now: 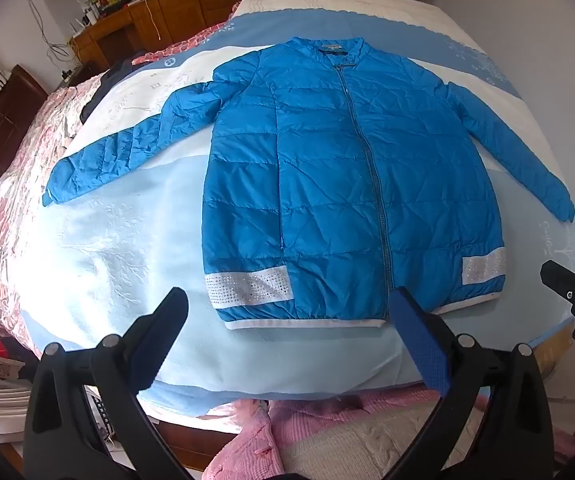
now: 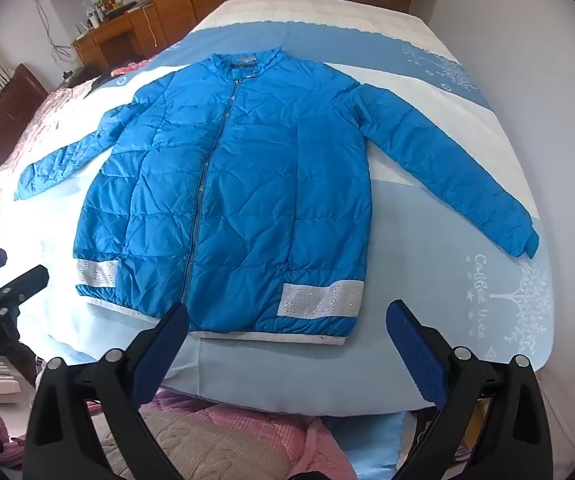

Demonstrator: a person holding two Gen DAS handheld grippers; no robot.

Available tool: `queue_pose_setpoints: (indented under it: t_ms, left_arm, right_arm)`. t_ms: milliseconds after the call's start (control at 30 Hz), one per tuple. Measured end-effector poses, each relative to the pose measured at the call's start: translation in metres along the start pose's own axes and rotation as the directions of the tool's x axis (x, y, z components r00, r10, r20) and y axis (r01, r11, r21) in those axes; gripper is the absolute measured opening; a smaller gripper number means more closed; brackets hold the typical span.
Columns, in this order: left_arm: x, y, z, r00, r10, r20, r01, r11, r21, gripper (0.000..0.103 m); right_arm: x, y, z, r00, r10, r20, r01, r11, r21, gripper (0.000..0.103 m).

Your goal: Fold large clothes

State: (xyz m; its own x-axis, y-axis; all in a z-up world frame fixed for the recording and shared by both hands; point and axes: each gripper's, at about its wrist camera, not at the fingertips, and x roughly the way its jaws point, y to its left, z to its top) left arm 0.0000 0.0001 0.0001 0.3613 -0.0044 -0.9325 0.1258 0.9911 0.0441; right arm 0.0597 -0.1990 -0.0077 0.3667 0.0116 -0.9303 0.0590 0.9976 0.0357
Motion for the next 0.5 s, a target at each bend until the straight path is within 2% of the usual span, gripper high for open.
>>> queue_pose_setpoints:
  t_ms: [500]
  left_arm:
    - [-0.0004,-0.0003,0.0003,1.0,0.009,0.008,-0.009,1.0,0.003,0.1]
  right_arm:
    - [0.0009,-0.0009,0.0009,1.0,-0.002,0.001,0.002,1.0,0.0,0.099]
